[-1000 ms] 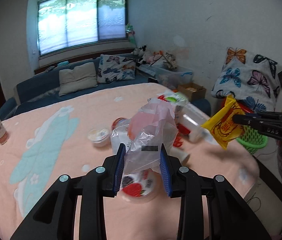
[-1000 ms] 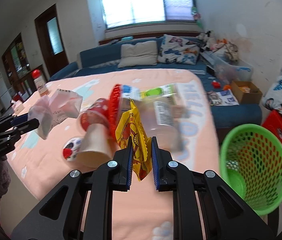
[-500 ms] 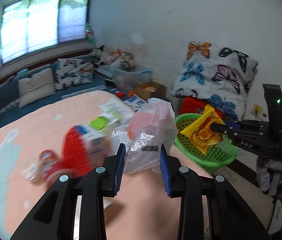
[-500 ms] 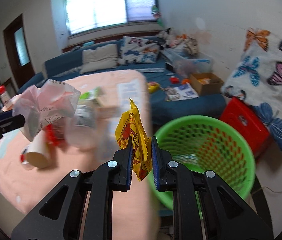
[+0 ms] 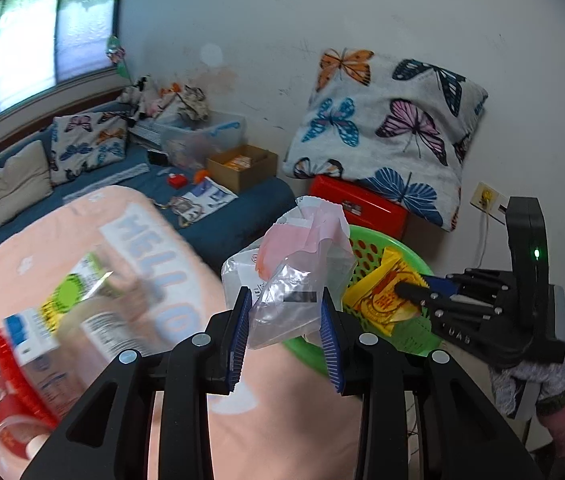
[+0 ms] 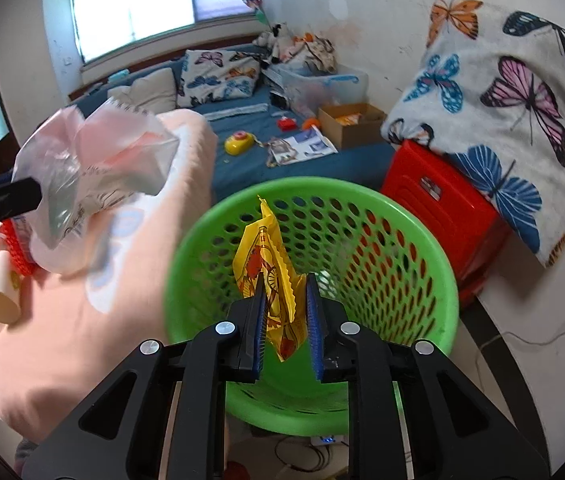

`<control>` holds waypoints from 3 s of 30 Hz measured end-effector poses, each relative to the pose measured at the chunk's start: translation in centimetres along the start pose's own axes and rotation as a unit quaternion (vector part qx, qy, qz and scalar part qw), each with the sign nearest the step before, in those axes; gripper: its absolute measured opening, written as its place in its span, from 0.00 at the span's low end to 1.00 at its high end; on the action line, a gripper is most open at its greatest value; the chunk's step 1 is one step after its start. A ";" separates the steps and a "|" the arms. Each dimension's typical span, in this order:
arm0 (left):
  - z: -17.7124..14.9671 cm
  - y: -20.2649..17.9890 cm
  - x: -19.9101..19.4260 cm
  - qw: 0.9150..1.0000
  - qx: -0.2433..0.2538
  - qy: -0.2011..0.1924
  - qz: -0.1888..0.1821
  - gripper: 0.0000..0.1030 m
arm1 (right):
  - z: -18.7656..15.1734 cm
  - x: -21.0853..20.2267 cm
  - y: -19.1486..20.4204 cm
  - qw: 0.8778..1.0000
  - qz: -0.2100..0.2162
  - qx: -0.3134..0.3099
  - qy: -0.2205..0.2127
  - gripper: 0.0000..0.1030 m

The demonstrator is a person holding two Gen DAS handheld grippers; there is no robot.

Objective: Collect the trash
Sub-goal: 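Carry the wrapper and bag to the green basket and open both grippers, then move both tools back over the table toward the cups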

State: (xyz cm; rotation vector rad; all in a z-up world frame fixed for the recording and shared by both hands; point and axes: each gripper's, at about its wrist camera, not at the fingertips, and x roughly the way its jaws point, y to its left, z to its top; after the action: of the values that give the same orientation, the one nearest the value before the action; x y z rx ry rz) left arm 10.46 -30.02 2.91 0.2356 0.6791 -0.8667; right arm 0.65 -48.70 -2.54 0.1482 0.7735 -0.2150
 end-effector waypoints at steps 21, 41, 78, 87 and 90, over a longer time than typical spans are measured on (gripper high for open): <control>0.7 -3.9 8.8 0.997 -0.001 0.062 -0.045 0.32 | -1.4 0.5 -2.5 1.000 -0.015 0.025 0.009 0.43; 0.1 -3.5 9.7 0.996 -0.024 0.072 -0.052 0.48 | -1.7 -1.0 -3.6 0.999 -0.020 0.043 -0.002 0.58; -13.9 17.9 -15.5 0.950 -0.235 -0.018 0.205 0.66 | 0.6 -2.6 19.9 0.976 0.186 -0.111 0.004 0.73; -18.0 22.0 -18.8 0.929 -0.287 -0.023 0.233 0.66 | 0.5 -1.1 28.1 0.954 0.244 -0.167 0.043 0.73; -18.5 22.9 -19.2 0.925 -0.298 -0.024 0.235 0.66 | 0.6 0.0 30.7 0.947 0.255 -0.184 0.059 0.73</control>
State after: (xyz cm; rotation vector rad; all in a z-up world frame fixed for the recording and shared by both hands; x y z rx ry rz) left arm 10.92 4.96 -0.87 -0.1700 0.7675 -0.1815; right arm 8.54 -19.12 -0.46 0.0038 0.8558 0.4336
